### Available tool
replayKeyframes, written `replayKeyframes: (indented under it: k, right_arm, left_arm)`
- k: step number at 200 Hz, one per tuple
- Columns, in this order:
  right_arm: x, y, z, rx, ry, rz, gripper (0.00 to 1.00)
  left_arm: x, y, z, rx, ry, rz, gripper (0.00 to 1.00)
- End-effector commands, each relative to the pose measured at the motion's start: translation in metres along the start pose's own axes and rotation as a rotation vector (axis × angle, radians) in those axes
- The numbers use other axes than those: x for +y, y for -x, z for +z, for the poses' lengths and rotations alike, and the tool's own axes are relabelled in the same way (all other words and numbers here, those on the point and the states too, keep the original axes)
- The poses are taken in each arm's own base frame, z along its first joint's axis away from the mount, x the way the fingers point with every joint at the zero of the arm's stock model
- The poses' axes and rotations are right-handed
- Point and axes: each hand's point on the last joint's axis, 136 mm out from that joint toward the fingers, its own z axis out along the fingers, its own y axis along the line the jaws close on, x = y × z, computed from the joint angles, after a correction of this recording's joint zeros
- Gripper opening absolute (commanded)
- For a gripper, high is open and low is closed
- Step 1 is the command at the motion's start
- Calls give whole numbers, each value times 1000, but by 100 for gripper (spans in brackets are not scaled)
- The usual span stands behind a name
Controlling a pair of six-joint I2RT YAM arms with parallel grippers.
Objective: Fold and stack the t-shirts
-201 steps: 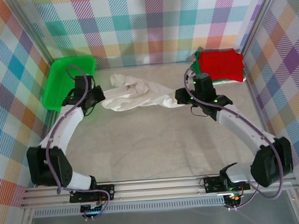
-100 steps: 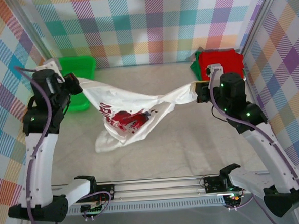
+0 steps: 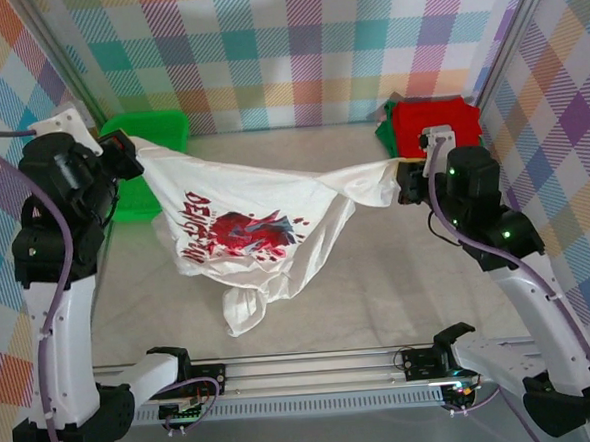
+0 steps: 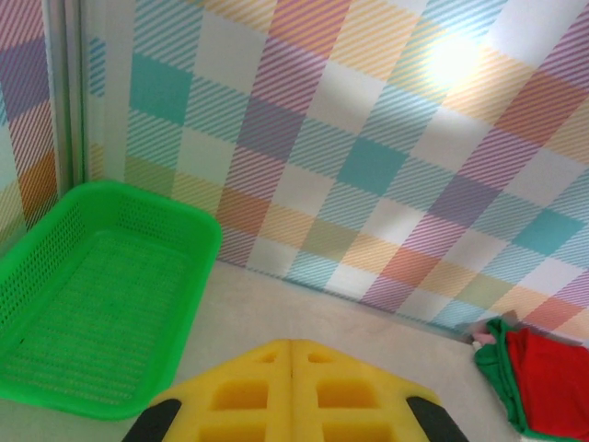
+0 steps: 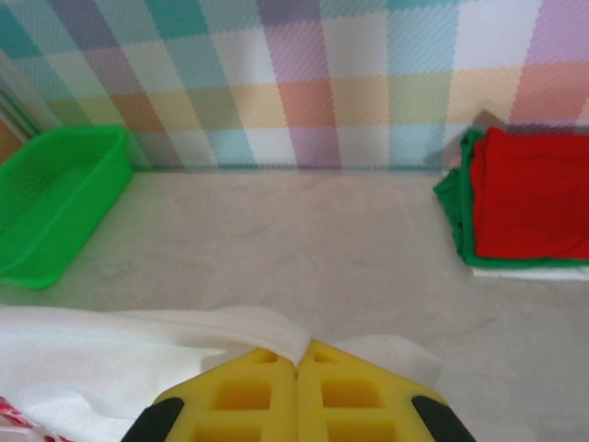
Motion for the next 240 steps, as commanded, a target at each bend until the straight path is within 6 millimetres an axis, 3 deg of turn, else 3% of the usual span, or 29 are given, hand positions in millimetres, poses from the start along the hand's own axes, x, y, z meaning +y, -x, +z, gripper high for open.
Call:
replayKeyframes:
  k: [1,23,35,63,101,140,159,174,193,212,240]
  right_arm:
    - [-18,-8,6,36,-83,35,7]
    - [-25,-6,0,30,-95,58,7]
    - [-31,-5,-6,27,-106,70,0]
    - [-22,5,-28,-25,-41,59,0]
    - [-16,28,-81,-136,-23,42,0]
    - [-7,52,-125,-218,17,51,0]
    - [-15,67,-138,-253,-40,62,0]
    - [-18,80,-136,-261,-72,62,0]
    - [-23,96,-106,-218,-121,53,0]
    - [-23,105,-47,-122,-138,42,0]
    - [-33,118,70,-25,-152,69,0]
  left_arm:
    - [19,-22,23,58,92,13,0]
    - [32,-37,24,79,142,24,0]
    - [36,-39,19,75,153,29,0]
    - [15,-44,2,94,18,18,0]
    - [-27,-36,-55,89,-238,-35,0]
    - [-46,-20,-109,56,-373,-94,0]
    - [-45,-6,-119,15,-363,-112,0]
    - [-40,-5,-101,38,-306,-120,0]
    - [-30,-20,-47,132,-191,-120,0]
    - [-34,-42,21,249,-146,-107,0]
    - [-11,-68,132,336,36,-48,0]
